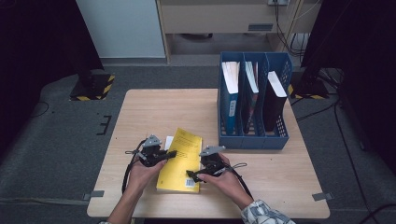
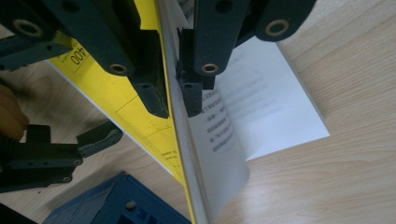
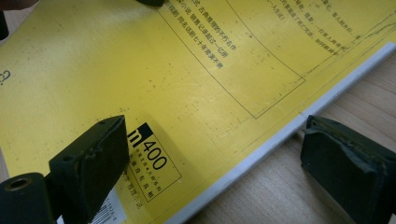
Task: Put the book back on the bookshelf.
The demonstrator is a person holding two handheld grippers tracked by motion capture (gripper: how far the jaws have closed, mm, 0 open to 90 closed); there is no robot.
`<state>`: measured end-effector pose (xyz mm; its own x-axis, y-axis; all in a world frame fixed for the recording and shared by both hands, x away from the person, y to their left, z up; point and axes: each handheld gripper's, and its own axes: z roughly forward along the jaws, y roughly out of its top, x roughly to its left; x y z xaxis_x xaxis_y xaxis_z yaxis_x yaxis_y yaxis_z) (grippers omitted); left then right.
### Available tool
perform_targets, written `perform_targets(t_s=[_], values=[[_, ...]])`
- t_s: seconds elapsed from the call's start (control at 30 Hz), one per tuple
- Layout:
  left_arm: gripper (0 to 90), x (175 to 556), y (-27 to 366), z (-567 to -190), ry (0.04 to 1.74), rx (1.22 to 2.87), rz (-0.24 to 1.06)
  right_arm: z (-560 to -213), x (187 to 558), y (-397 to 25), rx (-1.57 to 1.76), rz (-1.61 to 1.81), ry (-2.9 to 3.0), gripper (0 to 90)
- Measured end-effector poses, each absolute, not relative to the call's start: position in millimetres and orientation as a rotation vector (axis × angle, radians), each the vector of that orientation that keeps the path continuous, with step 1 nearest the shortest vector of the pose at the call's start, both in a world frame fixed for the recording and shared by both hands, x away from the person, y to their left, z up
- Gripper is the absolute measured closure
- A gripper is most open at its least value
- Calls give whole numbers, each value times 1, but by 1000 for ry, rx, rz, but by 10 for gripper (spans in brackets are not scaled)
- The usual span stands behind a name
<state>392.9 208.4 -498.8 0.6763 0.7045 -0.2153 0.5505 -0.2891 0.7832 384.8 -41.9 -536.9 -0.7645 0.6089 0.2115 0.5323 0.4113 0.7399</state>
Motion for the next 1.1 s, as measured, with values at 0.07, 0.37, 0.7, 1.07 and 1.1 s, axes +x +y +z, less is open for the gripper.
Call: perform_targets(t_s=[0.07,0.37,0.7,1.07,1.1], values=[[835,393,208,-499,975,1973,209,-537,385,-43,1042,1295,2557,79],[826,394,209,-500,969,1982,192,-538,385,-42,1021,1293,2556,79],[860,389,211,-488,950,1925,184,-538,388,-46,1075,1349,2563,78],[863,383,217,-477,904,1823,128,-538,392,-48,1125,1460,2600,57],[863,383,216,-476,898,1825,127,-538,392,-47,1120,1468,2609,56]])
